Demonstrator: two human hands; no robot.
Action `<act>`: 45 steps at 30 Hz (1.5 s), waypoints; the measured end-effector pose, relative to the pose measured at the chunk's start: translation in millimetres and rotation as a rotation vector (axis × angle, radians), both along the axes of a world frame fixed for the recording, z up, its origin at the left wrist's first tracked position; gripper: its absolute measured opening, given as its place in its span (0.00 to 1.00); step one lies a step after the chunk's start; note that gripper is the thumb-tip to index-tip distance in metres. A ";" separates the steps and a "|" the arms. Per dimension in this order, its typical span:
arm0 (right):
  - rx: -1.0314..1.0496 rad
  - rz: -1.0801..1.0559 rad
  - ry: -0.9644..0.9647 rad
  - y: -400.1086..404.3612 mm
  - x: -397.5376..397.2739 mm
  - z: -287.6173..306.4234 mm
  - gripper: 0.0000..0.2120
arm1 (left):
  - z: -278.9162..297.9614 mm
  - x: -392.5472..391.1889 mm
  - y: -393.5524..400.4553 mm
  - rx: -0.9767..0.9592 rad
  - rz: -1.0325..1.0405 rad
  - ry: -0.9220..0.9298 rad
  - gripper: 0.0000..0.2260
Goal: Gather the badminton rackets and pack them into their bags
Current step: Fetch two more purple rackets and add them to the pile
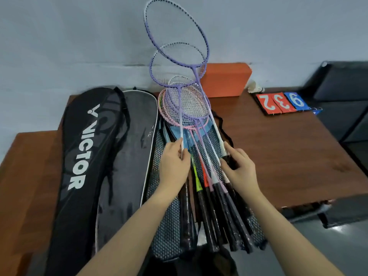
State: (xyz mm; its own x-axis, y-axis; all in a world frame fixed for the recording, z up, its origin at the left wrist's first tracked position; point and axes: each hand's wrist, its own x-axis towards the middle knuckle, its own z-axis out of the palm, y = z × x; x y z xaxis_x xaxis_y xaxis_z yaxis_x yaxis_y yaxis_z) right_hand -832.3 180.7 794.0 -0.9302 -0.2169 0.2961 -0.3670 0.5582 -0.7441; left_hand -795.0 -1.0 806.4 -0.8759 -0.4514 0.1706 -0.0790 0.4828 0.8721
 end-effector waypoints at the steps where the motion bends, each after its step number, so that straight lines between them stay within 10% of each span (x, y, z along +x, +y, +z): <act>1: -0.001 0.003 -0.012 6.6 -5.8 -2.8 0.23 | -1.7 -4.8 13.9 0.005 -0.015 -0.007 0.19; 16: -0.007 0.214 -0.129 133.3 -56.2 -42.5 0.22 | -63.8 -46.4 133.6 0.035 0.146 -0.275 0.19; 25: -0.002 0.281 -0.208 140.2 -58.4 -55.8 0.23 | -83.7 -30.6 143.7 -0.425 0.135 -0.509 0.24; 45: 0.193 0.240 -0.364 90.9 -51.3 -93.8 0.21 | -95.6 -9.1 145.0 -0.279 0.054 -0.603 0.24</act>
State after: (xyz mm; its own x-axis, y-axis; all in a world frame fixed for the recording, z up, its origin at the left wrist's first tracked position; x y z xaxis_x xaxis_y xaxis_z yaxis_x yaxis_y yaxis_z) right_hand -883.6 271.6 700.2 -0.8827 -0.4577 -0.1070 -0.2372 0.6303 -0.7392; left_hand -804.2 144.0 710.8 -0.8319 -0.5071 -0.2255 -0.5442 0.6658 0.5105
